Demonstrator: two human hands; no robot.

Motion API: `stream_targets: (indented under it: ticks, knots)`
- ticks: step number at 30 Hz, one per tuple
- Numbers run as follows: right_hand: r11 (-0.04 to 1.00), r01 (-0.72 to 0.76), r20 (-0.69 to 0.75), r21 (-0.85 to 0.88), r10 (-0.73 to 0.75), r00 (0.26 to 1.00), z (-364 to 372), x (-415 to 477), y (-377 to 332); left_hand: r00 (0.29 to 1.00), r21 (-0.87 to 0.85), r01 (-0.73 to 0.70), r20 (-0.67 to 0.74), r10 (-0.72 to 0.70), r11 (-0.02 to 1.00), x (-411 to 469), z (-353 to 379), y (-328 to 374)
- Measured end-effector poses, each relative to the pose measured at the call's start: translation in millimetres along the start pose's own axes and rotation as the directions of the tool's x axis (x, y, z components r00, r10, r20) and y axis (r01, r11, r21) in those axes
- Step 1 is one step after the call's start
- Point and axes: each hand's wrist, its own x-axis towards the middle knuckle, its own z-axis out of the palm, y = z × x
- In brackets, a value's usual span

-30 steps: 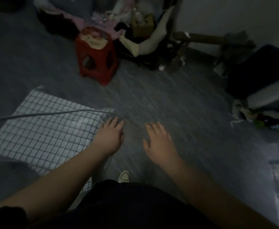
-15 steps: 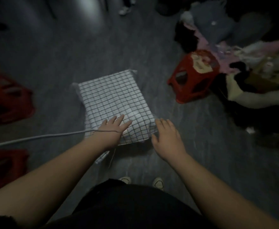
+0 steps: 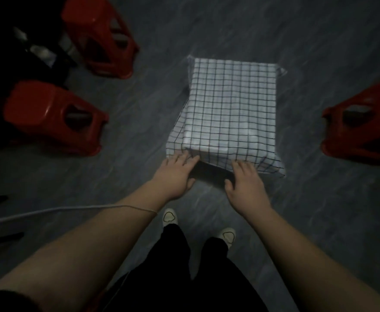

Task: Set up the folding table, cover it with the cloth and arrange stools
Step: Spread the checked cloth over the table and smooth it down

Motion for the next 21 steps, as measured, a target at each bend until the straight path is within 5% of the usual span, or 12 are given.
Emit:
stream_targets:
  ticks: [12, 18, 21]
  knots:
    - [0.997, -0.065, 0.111, -0.046, 0.069, 0.991, 182, 123, -23, 0.989, -0.355, 0.145, 0.019, -0.148, 0.924, 106, 171, -136]
    - [0.991, -0.130, 0.201, 0.013, 0.125, 0.972, 282, 176, -16, 0.944, -0.659, 0.283, 0.065, -0.322, 0.697, 180, 253, -196]
    - [0.989, -0.139, 0.264, 0.040, 0.124, 0.956, 331, 204, -6, 0.874, -0.802, 0.404, 0.195, -0.445, 0.441, 223, 283, -210]
